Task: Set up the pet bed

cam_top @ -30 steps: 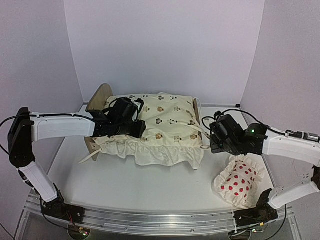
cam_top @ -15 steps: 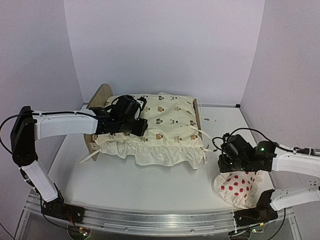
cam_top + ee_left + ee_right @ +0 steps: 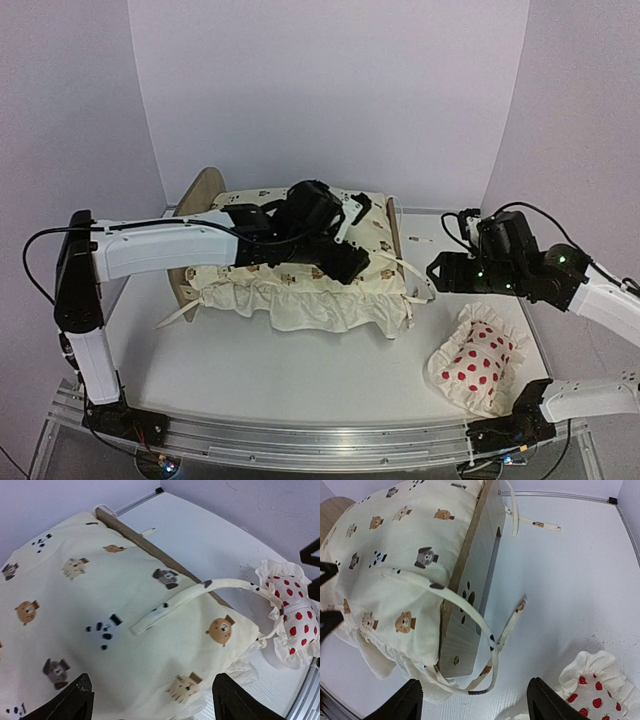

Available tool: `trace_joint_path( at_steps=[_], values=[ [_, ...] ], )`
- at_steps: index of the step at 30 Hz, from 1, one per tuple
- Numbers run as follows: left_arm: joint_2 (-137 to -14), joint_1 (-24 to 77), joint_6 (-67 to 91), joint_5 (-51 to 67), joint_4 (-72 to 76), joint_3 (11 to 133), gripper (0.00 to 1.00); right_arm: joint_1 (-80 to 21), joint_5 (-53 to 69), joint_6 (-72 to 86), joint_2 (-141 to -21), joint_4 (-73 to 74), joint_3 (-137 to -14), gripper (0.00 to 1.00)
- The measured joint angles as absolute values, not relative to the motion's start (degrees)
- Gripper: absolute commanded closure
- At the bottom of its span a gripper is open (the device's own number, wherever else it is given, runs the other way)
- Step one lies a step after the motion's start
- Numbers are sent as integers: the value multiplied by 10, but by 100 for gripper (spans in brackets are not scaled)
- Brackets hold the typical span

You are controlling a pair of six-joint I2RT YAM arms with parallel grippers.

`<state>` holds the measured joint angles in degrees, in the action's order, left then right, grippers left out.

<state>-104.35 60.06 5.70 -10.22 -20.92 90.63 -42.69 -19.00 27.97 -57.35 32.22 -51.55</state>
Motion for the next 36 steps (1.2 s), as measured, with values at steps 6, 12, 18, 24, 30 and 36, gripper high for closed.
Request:
trace_joint_path(
  at_steps=[6,12,18,24,30,36],
  values=[
    [-1145,624,43,-98,-243,997,21,-392,-175,261,-609,318,-542,20],
    [-1194,621,42,-95,-265,1025,35,-379,-167,239,-645,318,-558,19],
    [-1200,621,41,-101,-267,1035,74,-365,-135,222,-681,314,-599,19],
    [-1199,622,38,-112,-259,1030,91,-360,-88,210,-750,310,-636,25],
    [-1184,622,39,-123,-232,989,93,-358,-52,200,-813,310,-673,35],
    [-1163,622,39,-127,-220,971,95,-352,-43,190,-853,311,-697,42]
  ],
)
